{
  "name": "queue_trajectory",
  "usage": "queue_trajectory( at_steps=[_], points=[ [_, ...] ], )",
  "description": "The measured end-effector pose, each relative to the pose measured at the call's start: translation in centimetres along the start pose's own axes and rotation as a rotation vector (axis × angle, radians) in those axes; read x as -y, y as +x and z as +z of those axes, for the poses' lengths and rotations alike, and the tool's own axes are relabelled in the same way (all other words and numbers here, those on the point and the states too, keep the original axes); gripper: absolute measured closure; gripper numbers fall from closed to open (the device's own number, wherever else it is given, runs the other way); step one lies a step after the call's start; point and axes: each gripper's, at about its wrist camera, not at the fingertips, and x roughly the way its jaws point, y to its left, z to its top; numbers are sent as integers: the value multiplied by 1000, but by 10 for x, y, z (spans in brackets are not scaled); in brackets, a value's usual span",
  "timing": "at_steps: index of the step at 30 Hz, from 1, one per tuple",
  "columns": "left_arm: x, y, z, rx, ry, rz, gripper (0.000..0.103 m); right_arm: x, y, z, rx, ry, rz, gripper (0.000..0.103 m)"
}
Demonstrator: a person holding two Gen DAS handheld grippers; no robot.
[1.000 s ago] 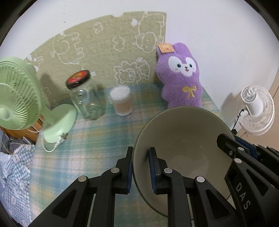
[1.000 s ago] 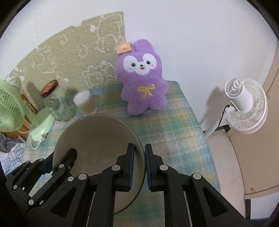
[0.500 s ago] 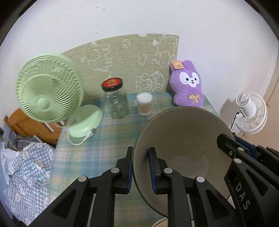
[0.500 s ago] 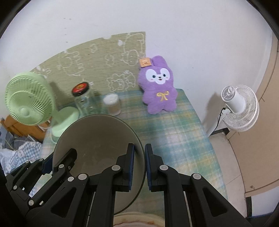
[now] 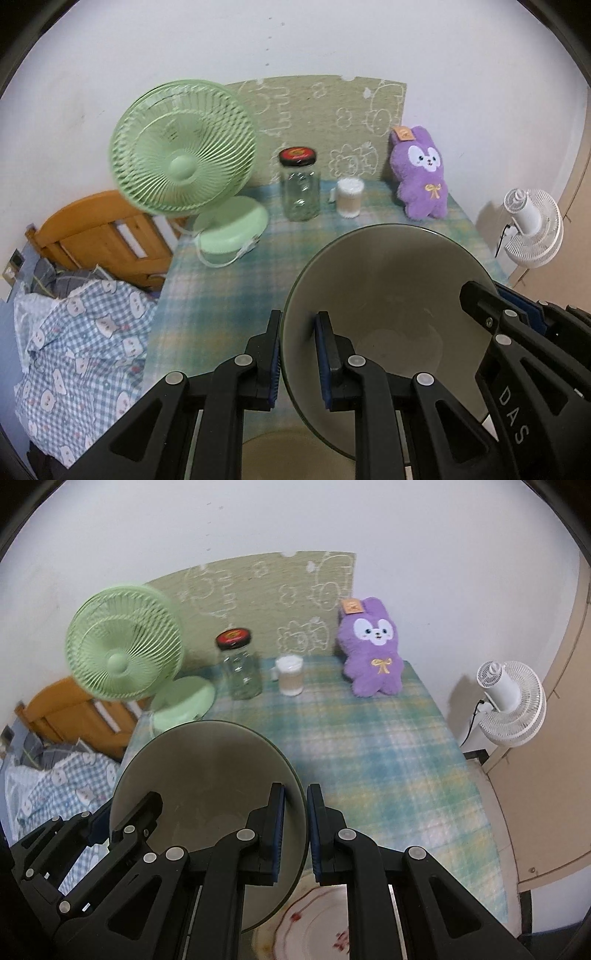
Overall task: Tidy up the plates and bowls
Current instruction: 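Lift and carry the bowl toward the plate stack with both grippers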
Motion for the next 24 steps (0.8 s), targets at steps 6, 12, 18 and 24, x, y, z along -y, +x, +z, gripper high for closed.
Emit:
queue_trajectory(
  at_steps=[6, 12, 18, 24],
  points=[
    [-24, -4, -28, -27, -1, 10, 88, -27, -4, -29, -28, -3, 10, 88],
    [-44, -7, -56, -46, 1, 17, 88, -46, -5, -56, -50, -1, 18, 88],
    [-55, -3, -79, -79, -2, 20, 88, -60, 0, -80, -87, -9, 19, 88],
    [-61, 6, -99, -126, -2, 19, 88, -67, 10, -103, -133, -17, 20, 88]
  ],
)
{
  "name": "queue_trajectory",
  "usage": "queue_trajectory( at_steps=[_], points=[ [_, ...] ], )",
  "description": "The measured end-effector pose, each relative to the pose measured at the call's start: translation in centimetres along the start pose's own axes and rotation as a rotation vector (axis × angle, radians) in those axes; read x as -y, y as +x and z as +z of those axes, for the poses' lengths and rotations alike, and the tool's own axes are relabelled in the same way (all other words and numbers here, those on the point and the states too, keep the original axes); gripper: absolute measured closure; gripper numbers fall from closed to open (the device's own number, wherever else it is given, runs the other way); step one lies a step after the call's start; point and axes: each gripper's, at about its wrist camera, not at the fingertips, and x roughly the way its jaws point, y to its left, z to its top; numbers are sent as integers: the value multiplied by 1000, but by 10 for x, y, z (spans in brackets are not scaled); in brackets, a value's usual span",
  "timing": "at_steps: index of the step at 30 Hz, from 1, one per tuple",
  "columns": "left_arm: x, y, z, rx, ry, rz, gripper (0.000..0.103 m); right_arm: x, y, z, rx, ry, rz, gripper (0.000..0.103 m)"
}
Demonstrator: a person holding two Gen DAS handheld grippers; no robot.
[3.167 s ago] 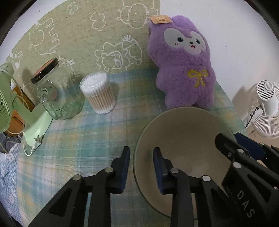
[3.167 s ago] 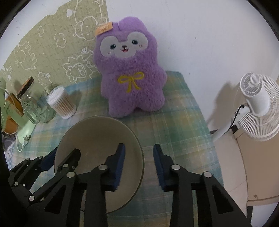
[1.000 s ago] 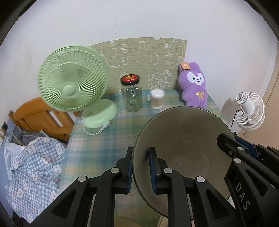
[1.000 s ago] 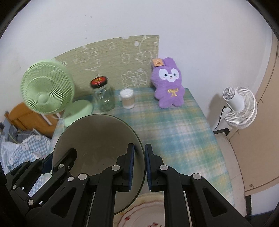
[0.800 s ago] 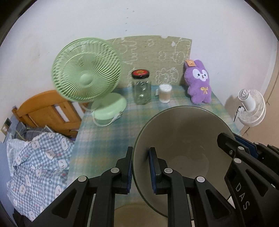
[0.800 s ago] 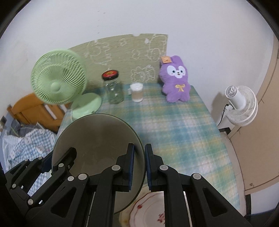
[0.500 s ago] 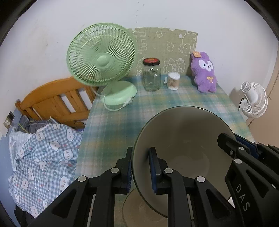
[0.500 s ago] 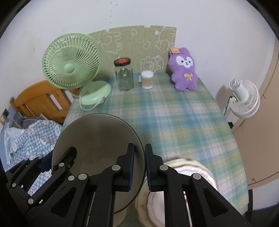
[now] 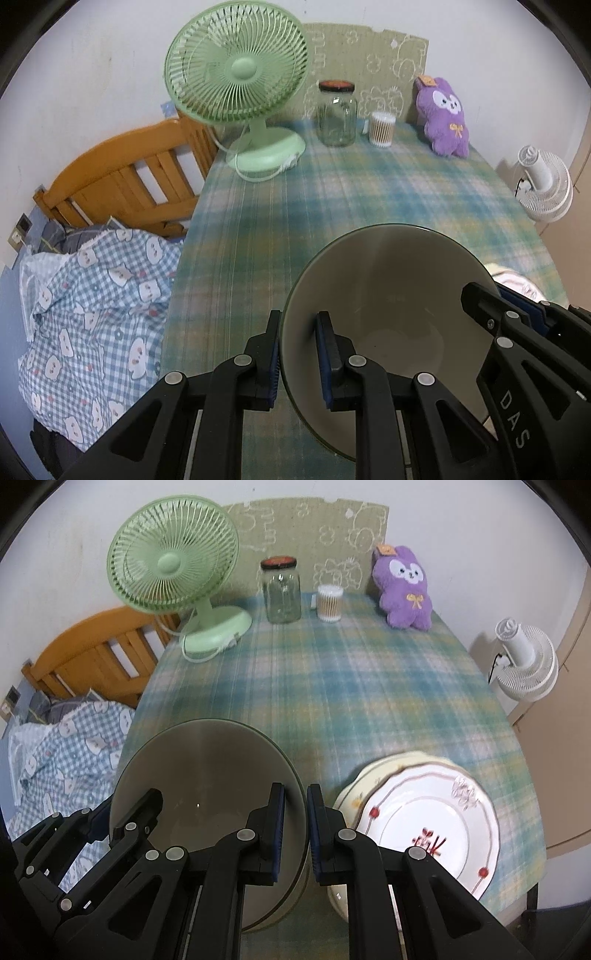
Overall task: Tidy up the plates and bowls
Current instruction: 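Lift and carry the bowl toward the plate stack with both grippers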
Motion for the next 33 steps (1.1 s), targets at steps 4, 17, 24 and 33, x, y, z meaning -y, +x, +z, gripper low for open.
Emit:
queue_trajectory(
  at_steps=[4, 17, 24, 33],
  points=[
    [-2, 8, -10, -27, 0, 1, 88, -3, 9, -9, -25, -1, 1, 88],
    [4, 25, -26, -86, 12, -26, 88, 0, 29, -27, -86, -8, -31, 88],
    [6, 27, -25, -75, 20, -34, 87, 1, 30, -27, -80, -13, -42, 86],
    [8, 16, -24, -78, 51, -76, 55, 2, 24, -25, -86, -44, 4, 77]
  ],
)
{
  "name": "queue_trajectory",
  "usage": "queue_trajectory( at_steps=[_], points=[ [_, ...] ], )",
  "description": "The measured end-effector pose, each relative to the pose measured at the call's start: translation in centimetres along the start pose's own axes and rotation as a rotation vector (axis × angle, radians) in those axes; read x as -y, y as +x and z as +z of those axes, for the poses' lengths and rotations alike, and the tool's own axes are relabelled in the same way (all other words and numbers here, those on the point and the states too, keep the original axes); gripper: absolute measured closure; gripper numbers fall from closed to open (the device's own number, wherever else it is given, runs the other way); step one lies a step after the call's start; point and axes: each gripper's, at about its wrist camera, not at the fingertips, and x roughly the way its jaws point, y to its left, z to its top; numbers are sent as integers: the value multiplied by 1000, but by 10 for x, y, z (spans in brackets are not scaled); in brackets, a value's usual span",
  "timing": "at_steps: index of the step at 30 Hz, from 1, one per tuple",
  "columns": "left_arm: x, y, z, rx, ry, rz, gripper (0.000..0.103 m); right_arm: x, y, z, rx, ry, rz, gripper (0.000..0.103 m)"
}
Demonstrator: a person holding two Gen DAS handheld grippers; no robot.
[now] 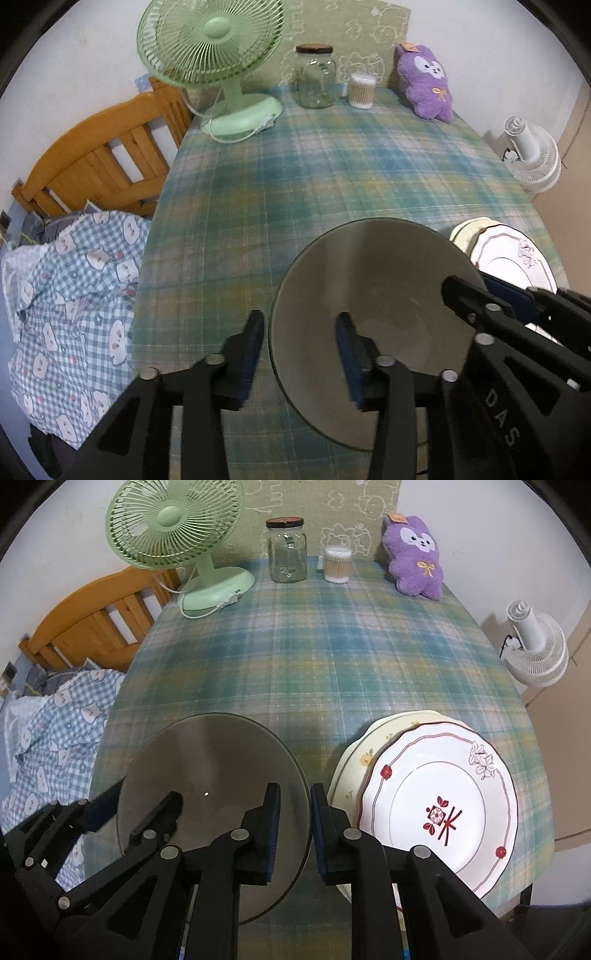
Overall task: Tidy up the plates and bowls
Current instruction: 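Lift and carry the bowl toward the plate stack with both grippers, then carry the bowl over the nested bowls beside the plates with both grippers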
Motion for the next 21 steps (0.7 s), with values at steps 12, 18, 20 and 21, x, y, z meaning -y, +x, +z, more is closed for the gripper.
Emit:
queue_trajectory(
  at_steps=[12, 18, 20, 21],
  points=[
    [-4, -3, 0, 1, -2, 1, 26, 2, -14, -1, 40, 5, -5, 31],
    [-6, 8, -1, -12, 1, -10, 25, 9, 0, -3, 3, 42, 8, 31],
    [-7, 13, -2, -23, -5, -9, 25, 11, 7, -3, -11, 53, 14, 31],
    [-7, 16, -3, -37, -9, -5, 25, 11, 11, -3, -17, 57, 13, 31]
  ],
)
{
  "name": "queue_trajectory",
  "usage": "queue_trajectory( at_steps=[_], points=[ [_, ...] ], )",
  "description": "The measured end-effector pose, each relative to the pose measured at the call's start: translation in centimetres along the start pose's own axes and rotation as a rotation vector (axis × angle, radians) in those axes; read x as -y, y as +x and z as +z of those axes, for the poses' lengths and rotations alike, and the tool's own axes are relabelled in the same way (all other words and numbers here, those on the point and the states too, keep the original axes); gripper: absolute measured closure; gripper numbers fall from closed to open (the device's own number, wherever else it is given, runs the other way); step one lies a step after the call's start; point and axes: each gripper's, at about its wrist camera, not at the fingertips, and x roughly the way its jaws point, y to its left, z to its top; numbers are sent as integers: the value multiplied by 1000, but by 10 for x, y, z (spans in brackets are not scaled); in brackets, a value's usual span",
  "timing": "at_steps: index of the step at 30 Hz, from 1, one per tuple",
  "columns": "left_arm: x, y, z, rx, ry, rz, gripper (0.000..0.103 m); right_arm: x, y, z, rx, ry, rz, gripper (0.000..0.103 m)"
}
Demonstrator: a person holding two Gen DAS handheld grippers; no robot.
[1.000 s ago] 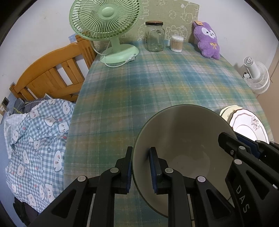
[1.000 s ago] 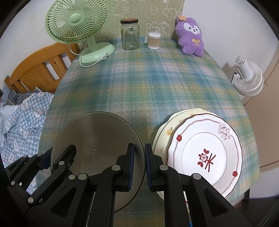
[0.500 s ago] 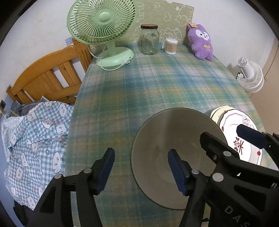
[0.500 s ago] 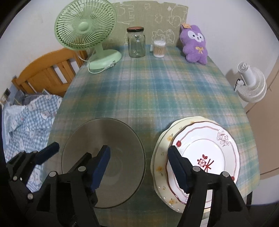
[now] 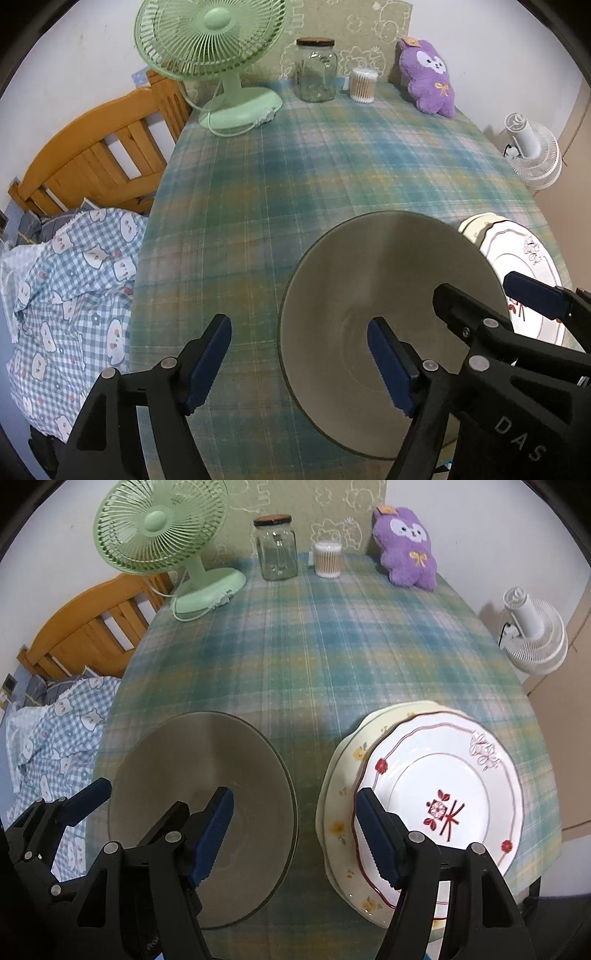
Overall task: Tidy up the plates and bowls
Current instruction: 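Carry the bowl over the nested bowls beside the plates with both grippers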
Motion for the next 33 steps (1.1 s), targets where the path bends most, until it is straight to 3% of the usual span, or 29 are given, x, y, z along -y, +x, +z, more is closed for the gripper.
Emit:
queue_trajectory(
  at_steps=[5, 18, 25, 31, 33],
  points=[
    [1, 3, -2, -9, 3, -2, 25, 0, 14, 2, -31, 15, -30, 31],
    [-2, 25, 2, -63, 12, -45, 27, 3, 35, 6, -98, 39, 10, 33],
    [0, 23, -1, -37, 29, -82, 37, 0, 42, 3, -103, 41, 67, 53],
    [3, 22, 2, -43, 54, -124, 52, -2, 47, 5, -118, 53, 119, 61],
    [3, 22, 2, -40, 54, -128, 53, -4, 46, 5, -116, 50, 121, 62]
  ],
)
